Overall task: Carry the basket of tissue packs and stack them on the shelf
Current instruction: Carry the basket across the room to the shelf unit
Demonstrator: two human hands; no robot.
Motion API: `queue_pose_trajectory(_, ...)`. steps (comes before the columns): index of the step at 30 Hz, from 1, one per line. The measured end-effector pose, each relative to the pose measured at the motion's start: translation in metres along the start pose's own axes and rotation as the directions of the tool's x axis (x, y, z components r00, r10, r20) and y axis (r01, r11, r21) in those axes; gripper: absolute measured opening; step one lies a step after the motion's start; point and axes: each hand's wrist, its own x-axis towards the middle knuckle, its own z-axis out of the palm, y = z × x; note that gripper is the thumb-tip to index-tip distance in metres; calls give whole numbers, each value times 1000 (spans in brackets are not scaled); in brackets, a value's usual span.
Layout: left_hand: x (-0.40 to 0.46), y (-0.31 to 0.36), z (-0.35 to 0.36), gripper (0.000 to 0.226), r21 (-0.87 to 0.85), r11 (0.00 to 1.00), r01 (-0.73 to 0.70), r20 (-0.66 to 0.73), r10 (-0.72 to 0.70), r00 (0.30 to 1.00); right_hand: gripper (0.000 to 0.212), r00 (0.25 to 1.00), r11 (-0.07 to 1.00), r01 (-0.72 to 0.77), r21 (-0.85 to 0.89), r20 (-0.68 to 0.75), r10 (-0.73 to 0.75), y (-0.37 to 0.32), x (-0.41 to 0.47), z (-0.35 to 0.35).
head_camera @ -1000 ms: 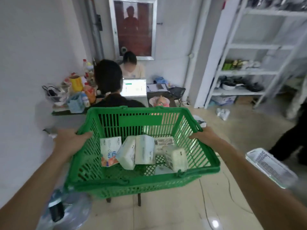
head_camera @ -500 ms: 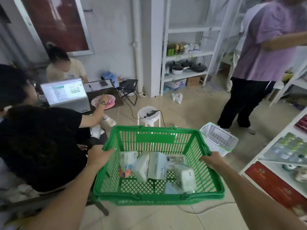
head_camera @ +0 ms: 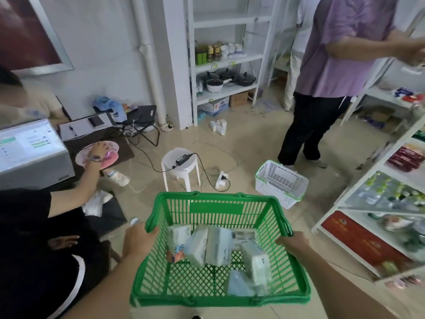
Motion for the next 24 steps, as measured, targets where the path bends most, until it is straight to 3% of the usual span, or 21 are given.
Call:
queue_pose_trajectory(12, 160, 139, 5, 39, 1, 979, -206, 23, 206, 978, 39, 996, 991, -46, 124, -75, 56, -104, 77, -39)
queue_pose_trajectory(19, 236, 212, 45, 48, 69, 972, -225, -12, 226, 974, 41, 991, 989, -76, 129, -100, 89, -155, 165, -75)
queue_pose_trajectory(24, 286, 256, 61, 37, 52, 985, -166, -18, 167, 986, 40, 993, 993, -44, 106, -105, 55, -205, 222, -103)
